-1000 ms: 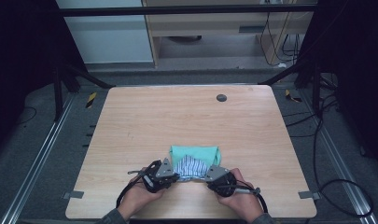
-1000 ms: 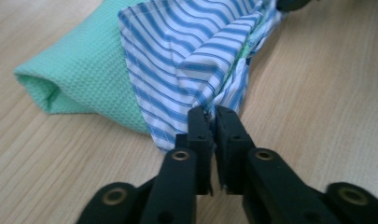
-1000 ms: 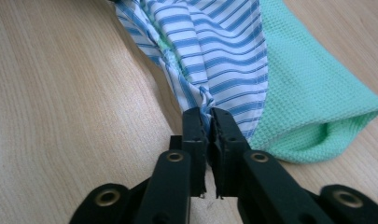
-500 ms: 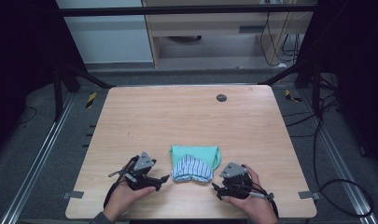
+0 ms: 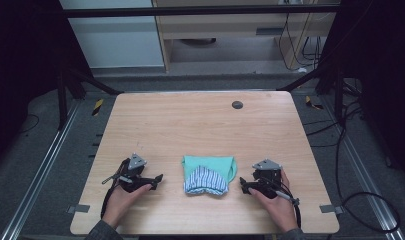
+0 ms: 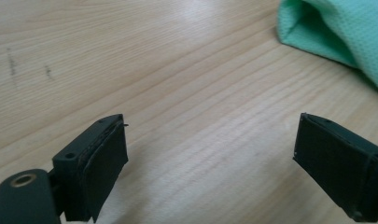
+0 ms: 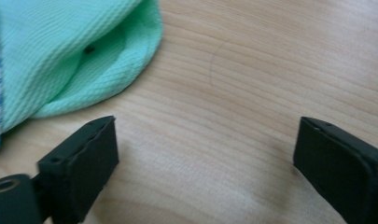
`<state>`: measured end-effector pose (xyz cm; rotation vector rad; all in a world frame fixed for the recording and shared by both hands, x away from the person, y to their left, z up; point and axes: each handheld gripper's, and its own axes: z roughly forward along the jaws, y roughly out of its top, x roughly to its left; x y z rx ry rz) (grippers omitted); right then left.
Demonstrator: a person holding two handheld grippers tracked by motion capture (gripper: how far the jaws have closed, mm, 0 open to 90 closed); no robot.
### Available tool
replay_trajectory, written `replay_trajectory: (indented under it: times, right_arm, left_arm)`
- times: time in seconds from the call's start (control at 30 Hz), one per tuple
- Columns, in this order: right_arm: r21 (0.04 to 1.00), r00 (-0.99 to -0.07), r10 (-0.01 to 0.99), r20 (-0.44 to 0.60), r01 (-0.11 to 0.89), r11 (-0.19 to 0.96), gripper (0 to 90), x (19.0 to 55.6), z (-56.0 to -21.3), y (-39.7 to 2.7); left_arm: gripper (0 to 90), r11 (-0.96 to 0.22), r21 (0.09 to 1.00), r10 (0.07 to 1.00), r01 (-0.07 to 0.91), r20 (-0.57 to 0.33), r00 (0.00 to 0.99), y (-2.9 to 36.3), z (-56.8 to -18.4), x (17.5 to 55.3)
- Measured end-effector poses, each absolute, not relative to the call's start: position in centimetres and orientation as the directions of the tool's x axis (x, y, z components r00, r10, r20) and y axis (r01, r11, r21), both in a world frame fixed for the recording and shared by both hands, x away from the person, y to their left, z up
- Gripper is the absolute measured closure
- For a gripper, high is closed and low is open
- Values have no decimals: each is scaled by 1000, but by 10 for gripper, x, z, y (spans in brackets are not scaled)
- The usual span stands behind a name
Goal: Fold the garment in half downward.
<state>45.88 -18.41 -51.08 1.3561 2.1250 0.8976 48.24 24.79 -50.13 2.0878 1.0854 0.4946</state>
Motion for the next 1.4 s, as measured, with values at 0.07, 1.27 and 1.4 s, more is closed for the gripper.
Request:
replay_trajectory:
  times: [0.07,1.27,1.4]
  right_arm:
    - [736,-385,923,-18,619,272,50,463,-512,-187]
    - [727,-282,959,-7,658,199,11,483,-513,-196]
    - [726,-272,962,-7,660,192,5,482,-513,-195]
  left_arm:
    - [80,-376,747,827,548,4,563,249,-502,484]
    - [69,-380,725,846,574,23,532,252,-508,494]
    - [67,-382,724,846,574,23,533,252,-508,495]
